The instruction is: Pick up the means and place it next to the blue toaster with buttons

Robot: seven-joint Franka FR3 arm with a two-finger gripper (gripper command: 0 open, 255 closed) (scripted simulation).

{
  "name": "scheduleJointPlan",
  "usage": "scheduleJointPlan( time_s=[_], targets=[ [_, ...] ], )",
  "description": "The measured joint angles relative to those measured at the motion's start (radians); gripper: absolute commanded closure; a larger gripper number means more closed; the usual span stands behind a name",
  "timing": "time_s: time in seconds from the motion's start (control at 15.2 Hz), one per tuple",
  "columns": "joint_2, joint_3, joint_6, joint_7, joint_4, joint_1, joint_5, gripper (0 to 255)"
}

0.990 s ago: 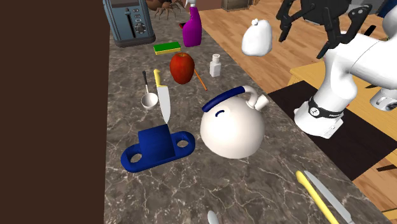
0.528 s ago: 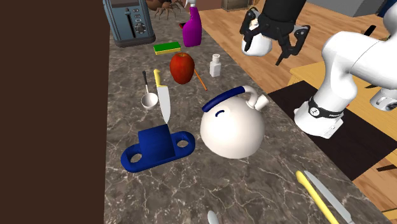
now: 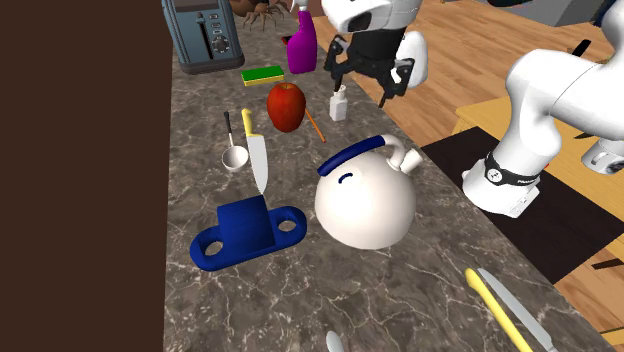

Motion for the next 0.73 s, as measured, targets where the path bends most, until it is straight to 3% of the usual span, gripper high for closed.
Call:
scheduleJointPlan(
  time_s=[0.73],
  targets=[
    [0.391, -0.099, 0.284, -0.321, 0.178, -0.010, -0.111, 0]
  ],
)
